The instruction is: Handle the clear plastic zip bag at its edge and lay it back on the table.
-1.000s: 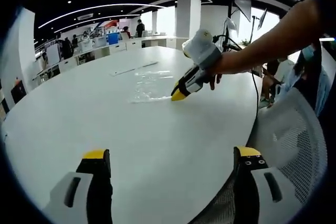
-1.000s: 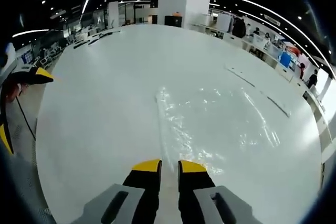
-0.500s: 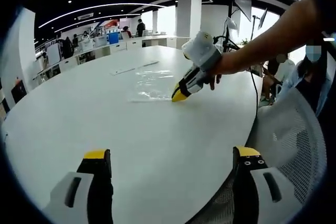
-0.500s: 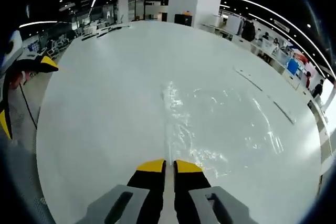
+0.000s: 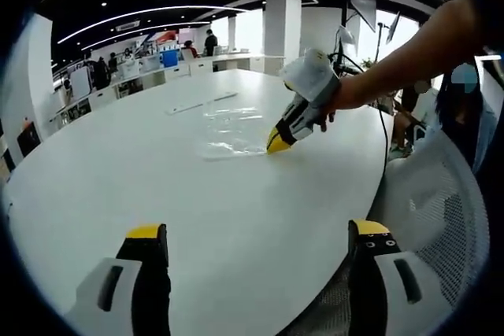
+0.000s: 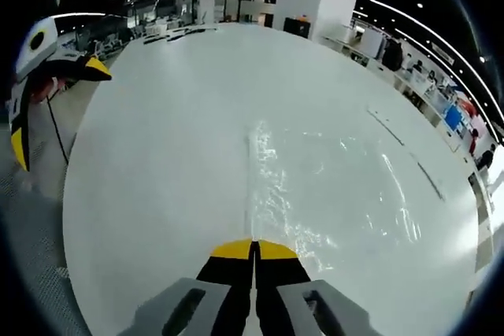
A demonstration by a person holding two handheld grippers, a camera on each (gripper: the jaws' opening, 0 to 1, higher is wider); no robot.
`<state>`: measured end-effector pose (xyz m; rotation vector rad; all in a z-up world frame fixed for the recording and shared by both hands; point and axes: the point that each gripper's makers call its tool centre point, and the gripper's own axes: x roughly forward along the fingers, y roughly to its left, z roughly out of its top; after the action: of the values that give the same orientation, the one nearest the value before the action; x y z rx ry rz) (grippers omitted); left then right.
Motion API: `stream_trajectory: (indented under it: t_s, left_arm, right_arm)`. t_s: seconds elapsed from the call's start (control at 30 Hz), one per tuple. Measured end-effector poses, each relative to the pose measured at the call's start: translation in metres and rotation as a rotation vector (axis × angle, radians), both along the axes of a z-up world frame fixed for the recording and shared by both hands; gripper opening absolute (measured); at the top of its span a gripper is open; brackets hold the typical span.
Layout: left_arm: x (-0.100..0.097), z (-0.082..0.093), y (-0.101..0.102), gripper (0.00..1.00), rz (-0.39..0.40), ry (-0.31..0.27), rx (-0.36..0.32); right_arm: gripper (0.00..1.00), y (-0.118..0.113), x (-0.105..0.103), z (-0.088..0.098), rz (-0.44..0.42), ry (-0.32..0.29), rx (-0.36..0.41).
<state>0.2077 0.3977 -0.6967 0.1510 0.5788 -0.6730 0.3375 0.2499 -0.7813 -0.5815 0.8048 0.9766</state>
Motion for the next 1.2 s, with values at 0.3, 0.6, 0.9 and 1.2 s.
stream_trajectory:
  t_s: [0.3,0.6,0.9,1.2]
  left_arm:
    - [0.002,0.002,-0.005,0.94,-0.021,-0.011,0.003]
    - [-0.003,0.000,-0.004,0.94,-0.030,0.006,-0.001]
    - [-0.003,0.000,0.000,0.94,-0.019,0.006,0.009]
    - [-0.006,0.001,-0.007,0.94,-0.027,0.005,0.008]
  right_arm:
    - [0.00,-0.002,-0.007,0.004,-0.027,0.001,0.020]
    - [0.08,0.003,-0.006,0.003,-0.084,0.008,0.040]
    - [0.05,0.002,-0.010,0.000,-0.042,0.028,0.031]
    - [0.05,-0.005,-0.014,0.000,-0.009,0.039,0.012]
